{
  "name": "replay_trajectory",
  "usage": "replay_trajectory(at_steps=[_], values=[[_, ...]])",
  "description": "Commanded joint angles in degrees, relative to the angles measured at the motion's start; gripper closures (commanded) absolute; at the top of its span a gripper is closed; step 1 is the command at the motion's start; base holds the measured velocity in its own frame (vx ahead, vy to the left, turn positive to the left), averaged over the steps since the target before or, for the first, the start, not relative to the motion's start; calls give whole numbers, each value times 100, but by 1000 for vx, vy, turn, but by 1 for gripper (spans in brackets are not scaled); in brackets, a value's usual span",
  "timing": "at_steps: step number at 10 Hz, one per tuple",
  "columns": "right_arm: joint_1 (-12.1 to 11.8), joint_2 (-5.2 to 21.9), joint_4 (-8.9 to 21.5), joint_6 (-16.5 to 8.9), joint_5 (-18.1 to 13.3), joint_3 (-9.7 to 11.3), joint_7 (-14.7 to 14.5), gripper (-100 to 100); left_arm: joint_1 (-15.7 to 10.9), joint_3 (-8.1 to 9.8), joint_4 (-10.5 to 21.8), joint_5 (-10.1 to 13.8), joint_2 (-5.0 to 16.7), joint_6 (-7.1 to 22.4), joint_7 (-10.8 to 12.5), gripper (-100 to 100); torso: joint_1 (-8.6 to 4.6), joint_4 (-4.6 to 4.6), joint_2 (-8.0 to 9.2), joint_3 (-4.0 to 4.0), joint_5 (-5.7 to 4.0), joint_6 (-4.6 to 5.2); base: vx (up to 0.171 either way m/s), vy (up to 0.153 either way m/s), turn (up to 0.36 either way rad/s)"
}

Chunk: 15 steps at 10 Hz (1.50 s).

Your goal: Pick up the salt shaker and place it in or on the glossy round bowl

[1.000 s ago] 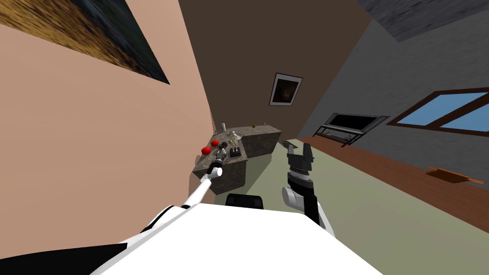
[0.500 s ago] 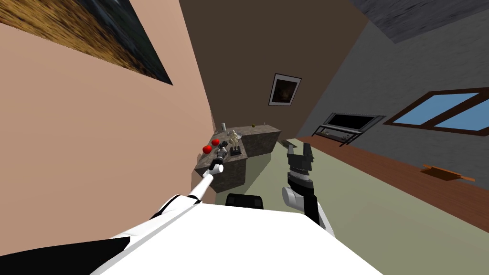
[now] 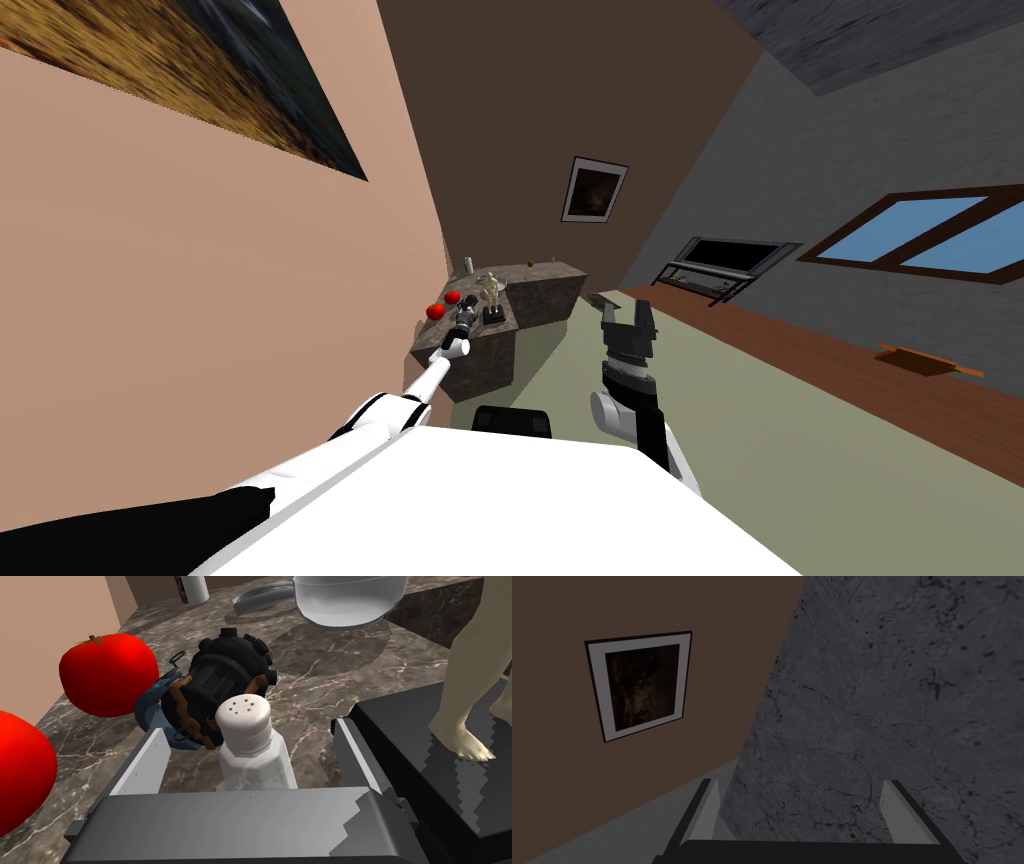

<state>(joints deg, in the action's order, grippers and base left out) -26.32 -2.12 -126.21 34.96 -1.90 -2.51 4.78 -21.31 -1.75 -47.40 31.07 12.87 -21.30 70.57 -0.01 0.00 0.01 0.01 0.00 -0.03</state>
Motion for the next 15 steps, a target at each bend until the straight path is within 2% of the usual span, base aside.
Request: replay_trajectory(at_steps=[1,2,3,4,5,6,7,9,10,14,15], values=[[0,0,0,0,0,0,0,0,-286,72,286,-244,-22,-98,262,-100,0,0,0,0,0,0,-50,3,-12],[1,0,0,0,0,0,0,0,-355,72,336,-244,-22,-98,262,-100,1,3,13,7,0,1,-62,7,-12],[1,0,0,0,0,0,0,0,-420,72,573,-244,-22,-98,262,-100,2,5,18,11,0,2,-35,0,-6],[0,0,0,0,0,0,0,0,-420,72,675,-244,-22,-98,262,-100,1,3,14,8,0,0,-13,-4,4],[0,0,0,0,0,0,0,0,-702,152,894,-484,-37,-182,525,-100,0,2,7,5,0,0,-50,-13,-12],[1,0,0,0,0,0,0,0,-862,152,1100,-484,-37,-182,525,-100,-4,4,15,8,-1,2,-64,-3,-13],[1,0,0,0,0,0,0,0,-862,152,1216,-484,-37,-182,525,-100,-2,5,20,12,-1,1,-34,7,-3],[0,0,0,0,0,0,0,0,-863,140,1225,-484,-30,-192,535,-100,3,2,7,4,1,-1,-5,3,1],[0,0,0,0,0,0,0,0,-868,136,1243,-484,-27,-203,546,100,2,1,3,2,0,0,0,0,0],[0,0,0,0,0,0,0,0,-870,137,1239,-484,-28,-204,547,100,0,-3,-5,-4,0,0,0,0,0],[0,0,0,0,0,0,0,0,-869,137,1239,-484,-27,-204,546,0,0,-3,-5,-4,1,0,0,0,0]])
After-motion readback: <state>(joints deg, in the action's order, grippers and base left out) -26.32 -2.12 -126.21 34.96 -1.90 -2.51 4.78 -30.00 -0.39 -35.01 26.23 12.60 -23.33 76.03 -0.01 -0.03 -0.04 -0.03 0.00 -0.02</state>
